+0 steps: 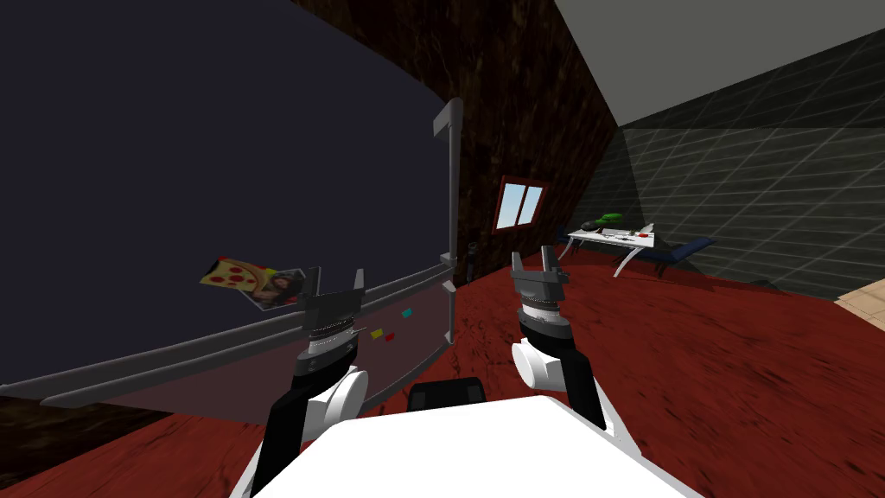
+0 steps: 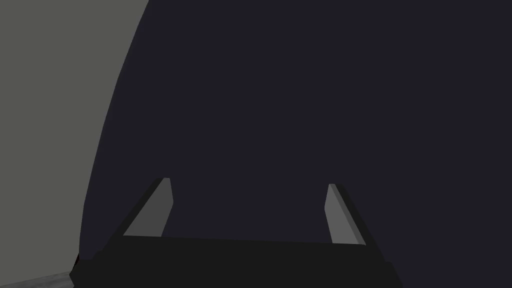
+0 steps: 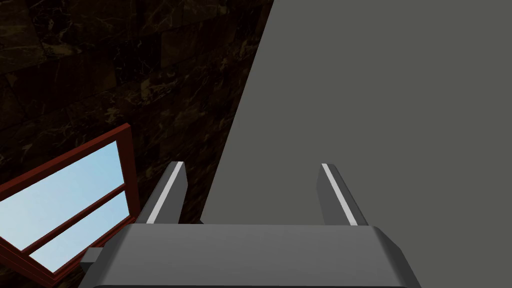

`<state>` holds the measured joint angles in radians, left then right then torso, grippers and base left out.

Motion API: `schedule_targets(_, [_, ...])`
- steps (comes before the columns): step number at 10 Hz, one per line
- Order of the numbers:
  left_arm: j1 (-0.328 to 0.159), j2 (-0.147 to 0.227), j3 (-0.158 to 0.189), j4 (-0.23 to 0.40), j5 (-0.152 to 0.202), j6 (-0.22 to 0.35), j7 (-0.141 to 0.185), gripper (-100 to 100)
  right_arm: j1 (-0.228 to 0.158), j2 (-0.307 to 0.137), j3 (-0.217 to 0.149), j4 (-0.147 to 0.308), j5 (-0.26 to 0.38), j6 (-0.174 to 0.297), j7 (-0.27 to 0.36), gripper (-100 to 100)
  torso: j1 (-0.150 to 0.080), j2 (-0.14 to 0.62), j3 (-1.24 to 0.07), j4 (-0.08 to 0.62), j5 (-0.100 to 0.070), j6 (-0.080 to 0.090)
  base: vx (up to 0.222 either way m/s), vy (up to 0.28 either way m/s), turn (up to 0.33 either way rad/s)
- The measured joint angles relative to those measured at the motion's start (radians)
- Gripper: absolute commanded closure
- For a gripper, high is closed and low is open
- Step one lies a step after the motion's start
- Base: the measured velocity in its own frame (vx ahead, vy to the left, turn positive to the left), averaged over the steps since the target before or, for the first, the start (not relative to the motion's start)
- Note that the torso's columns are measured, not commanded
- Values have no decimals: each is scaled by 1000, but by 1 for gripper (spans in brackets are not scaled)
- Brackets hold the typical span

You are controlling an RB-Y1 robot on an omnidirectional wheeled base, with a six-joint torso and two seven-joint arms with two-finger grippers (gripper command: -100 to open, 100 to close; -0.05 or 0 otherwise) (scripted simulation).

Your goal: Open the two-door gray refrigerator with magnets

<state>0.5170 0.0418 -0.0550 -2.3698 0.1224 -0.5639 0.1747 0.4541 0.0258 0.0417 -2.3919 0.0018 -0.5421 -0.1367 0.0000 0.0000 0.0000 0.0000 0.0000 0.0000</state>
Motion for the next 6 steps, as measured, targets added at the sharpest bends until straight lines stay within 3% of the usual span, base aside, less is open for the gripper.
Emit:
schedule_targets(2, [0,0,0,0,0,0,0,0,0,0,0,0,0,0,0,0,0,104,-209,105,0,0,0,0,0])
schedule_targets(6, [0,0,0,0,0,0,0,0,0,0,0,0,0,0,0,0,0,396,-792,396,0,0,0,0,0])
